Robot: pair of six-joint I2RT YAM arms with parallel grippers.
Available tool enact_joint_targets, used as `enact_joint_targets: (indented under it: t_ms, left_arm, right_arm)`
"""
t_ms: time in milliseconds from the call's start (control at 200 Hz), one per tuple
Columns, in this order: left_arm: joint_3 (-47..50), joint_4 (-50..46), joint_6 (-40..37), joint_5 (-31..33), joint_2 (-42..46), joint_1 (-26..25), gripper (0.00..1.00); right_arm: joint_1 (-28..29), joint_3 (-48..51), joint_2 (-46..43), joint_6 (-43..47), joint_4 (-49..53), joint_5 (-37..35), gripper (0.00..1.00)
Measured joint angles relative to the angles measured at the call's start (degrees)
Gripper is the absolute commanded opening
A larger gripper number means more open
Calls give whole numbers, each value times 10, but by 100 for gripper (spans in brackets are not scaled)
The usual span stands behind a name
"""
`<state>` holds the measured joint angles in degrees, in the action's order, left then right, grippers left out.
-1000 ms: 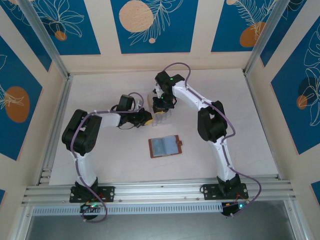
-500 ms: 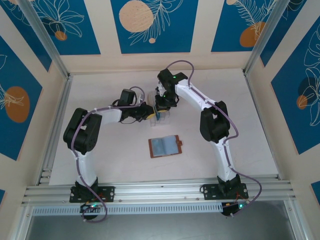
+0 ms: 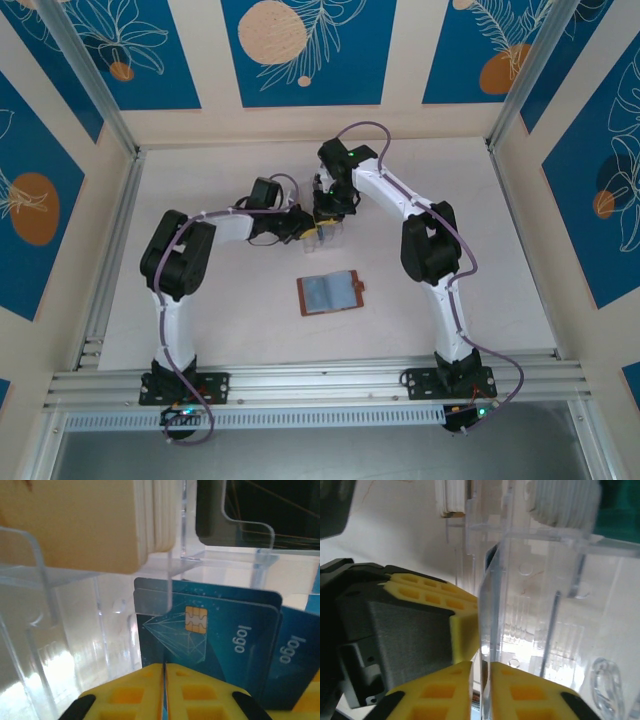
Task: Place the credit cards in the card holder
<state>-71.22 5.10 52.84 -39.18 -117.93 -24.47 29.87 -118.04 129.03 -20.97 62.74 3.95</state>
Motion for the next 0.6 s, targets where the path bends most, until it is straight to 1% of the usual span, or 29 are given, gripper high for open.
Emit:
enact_joint_targets:
  t_ms: [85,165,295,415,500,595]
  left_arm:
    - [-1,0,-5,1,0,0,10]
    - [-2,-2,-9,1,0,-1,10]
    - [-6,-10,-9,2,0,-1,10]
    - [-7,-13,-12,2,0,-1,10]
    - [-7,-13,-15,2,0,-1,10]
    - [-7,-13,-19,2,-1,-1,10]
  right_arm:
    - [0,0,0,0,0,5,23]
    - [0,0,0,0,0,8,21]
    - [-1,0,0,0,0,9,14]
    - [-2,2,0,0,-1,8,12]
    - [-3,6,-1,0,-1,8,8]
    - [-4,6,-2,0,1,5,5]
